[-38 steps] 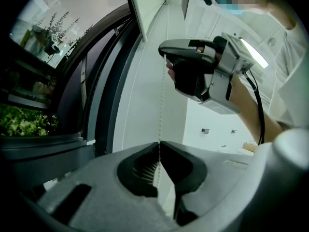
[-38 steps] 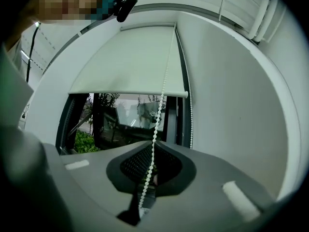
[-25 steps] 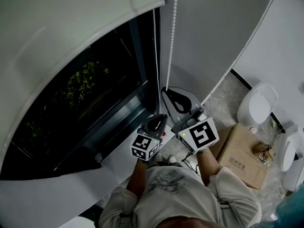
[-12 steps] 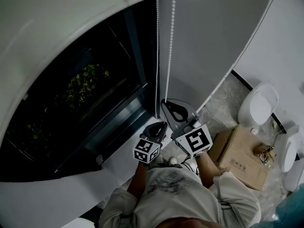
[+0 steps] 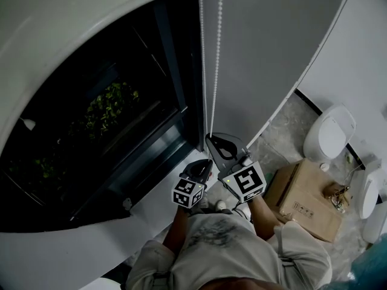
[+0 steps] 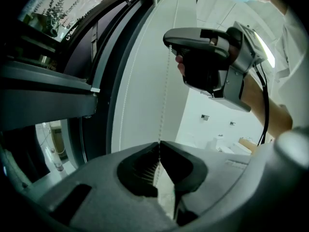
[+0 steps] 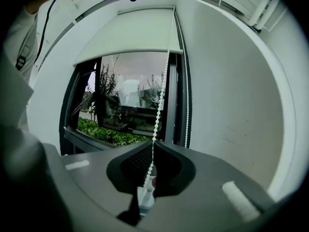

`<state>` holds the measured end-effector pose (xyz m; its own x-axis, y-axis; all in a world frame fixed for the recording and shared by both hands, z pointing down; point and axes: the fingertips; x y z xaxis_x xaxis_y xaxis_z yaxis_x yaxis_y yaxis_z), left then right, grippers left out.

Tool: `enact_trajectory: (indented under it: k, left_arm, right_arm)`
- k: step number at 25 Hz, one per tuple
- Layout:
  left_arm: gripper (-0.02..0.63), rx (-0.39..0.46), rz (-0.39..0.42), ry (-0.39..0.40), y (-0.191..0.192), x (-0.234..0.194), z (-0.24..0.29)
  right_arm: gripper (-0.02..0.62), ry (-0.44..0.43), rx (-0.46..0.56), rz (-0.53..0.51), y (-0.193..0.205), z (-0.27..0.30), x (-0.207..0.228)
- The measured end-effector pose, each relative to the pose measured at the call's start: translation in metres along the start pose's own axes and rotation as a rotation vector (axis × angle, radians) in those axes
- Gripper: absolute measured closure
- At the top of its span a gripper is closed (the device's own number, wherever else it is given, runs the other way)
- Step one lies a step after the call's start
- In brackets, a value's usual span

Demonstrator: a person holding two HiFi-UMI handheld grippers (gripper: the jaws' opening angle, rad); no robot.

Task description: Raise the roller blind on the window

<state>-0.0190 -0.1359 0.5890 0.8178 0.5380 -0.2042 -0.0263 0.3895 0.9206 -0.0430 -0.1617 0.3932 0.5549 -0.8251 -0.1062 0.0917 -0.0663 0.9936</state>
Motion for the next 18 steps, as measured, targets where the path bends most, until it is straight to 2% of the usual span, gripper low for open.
enact_trajectory:
  k: [11, 18]
  left_arm:
    - [0.586, -0.036, -0.016, -0.015, 0.039, -0.005, 0.008]
    - [0.581, -0.033, -0.004, 0.001, 0.046, 0.001, 0.000]
  right_arm:
    - [0.581, -0.018, -0.077, 0.009, 0.039, -0.001, -0.012]
    - [0.581, -0.013, -0.094, 0.000, 0.047, -0.004, -0.014]
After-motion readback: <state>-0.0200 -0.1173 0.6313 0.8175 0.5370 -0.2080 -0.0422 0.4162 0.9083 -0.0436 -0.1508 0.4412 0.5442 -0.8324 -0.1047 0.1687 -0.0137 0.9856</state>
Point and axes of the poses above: the fingertips, and each gripper's own axes: z forward along the fingers, x to its right, y out of its underside, and after that the axes turned 7 degrees about -y, right-handed
